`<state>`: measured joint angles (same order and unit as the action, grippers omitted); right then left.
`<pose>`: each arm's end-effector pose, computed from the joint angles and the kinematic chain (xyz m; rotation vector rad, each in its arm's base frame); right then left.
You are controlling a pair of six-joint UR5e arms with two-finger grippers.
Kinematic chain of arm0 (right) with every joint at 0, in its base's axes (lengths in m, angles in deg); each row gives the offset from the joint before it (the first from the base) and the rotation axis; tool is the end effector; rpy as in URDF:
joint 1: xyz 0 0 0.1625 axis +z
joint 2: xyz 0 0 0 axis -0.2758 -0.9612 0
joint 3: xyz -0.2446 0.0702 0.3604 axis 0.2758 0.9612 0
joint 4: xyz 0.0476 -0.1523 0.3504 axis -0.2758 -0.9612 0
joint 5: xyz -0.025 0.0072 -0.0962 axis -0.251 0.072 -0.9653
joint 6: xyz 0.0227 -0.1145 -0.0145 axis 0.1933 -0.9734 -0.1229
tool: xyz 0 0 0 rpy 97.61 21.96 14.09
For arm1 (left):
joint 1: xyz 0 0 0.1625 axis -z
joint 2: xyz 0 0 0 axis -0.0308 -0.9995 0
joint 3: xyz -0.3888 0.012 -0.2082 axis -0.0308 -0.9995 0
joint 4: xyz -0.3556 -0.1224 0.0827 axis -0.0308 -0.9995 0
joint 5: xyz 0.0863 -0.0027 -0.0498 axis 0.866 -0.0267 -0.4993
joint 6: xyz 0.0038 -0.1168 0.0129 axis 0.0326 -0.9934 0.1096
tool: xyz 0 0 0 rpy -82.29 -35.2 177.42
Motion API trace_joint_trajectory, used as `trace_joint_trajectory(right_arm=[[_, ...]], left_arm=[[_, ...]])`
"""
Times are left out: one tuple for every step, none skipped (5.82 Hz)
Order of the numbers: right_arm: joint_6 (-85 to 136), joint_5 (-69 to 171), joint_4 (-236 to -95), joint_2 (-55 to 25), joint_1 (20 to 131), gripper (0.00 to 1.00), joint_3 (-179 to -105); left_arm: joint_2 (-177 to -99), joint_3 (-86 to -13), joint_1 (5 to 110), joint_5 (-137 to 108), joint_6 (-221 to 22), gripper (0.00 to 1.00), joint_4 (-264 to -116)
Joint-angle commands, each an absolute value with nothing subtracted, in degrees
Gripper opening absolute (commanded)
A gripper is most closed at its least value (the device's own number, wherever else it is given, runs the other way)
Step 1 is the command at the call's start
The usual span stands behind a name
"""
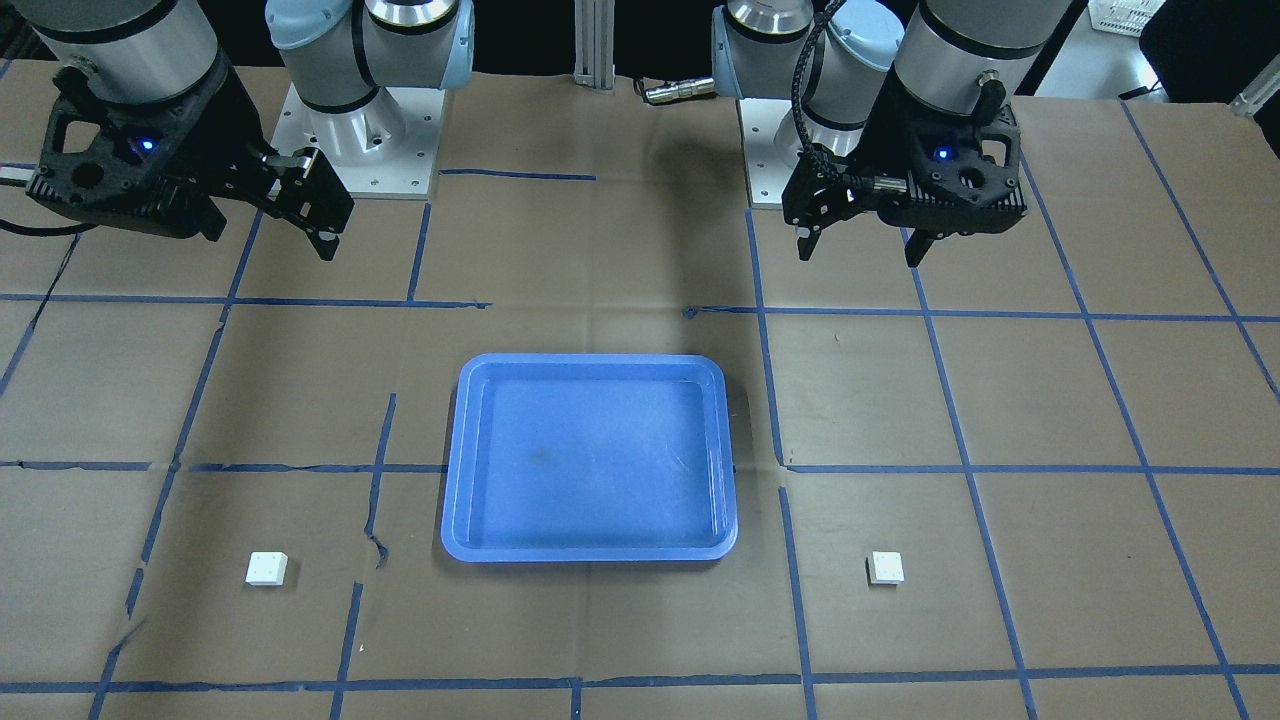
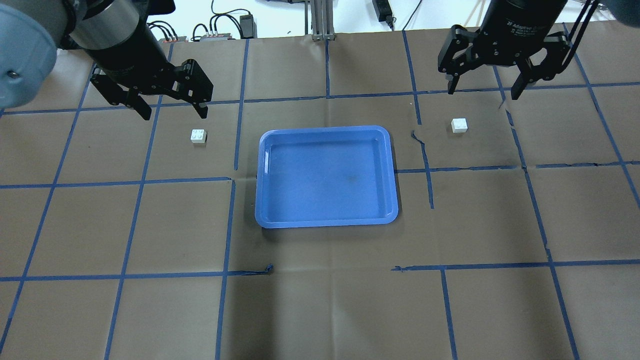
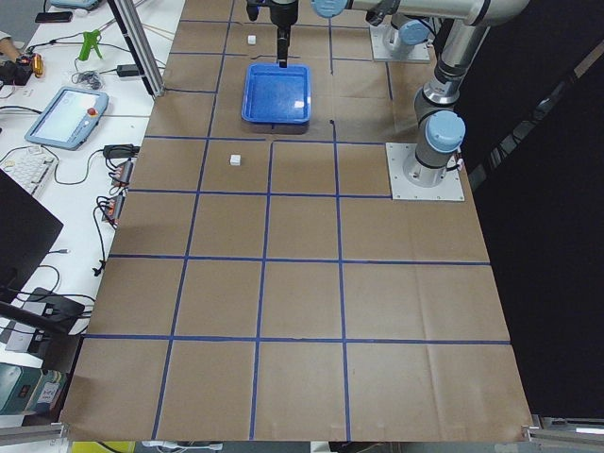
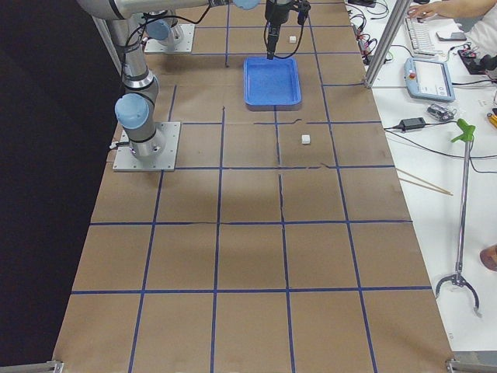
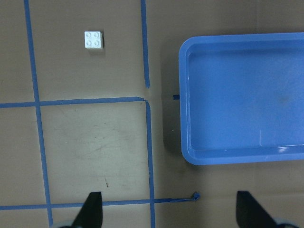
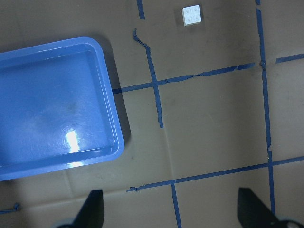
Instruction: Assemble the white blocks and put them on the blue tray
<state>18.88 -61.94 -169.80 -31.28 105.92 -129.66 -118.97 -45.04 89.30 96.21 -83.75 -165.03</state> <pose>0.1325 -0.4825 0.5150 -0.2802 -3.1222 -0.0939 -0.1442 -0.4662 0.5052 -0.0554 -3.1225 0.0275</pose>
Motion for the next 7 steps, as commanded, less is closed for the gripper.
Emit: trace_joint_trajectory(right_arm=[[18.9,-61.9,-170.4,-31.9,105.9,1.00,-130.8],[19.0,-62.0,-170.3,-31.9,105.9,1.00,-130.9],[19.0,-61.9,-170.3,-31.9,105.9,1.00,-130.9],[18.9,-61.8,-170.1,-32.0,105.9,1.00,-130.6],[18.9,-61.8,-170.1,-32.1,105.9,1.00,-130.2],[18.3,-62.0,-170.0,-32.2,105.8,1.00,-130.5],[17.7,-61.4,-169.8,-32.2,105.5,1.00,-130.4]], left_arm=[[-118.9,-44.9,89.3,96.2,-83.7,0.99,-165.0],[-118.9,-44.9,89.3,96.2,-83.7,0.99,-165.0],[-119.0,-45.0,89.2,96.2,-83.7,0.99,-165.0],[-119.2,-45.2,89.2,96.0,-83.0,0.99,-164.6],[-119.1,-45.3,89.1,95.9,-83.0,0.99,-164.6],[-118.9,-45.3,88.5,95.9,-82.8,0.99,-162.8],[-119.5,-46.1,87.7,95.9,-82.7,0.99,-161.3]])
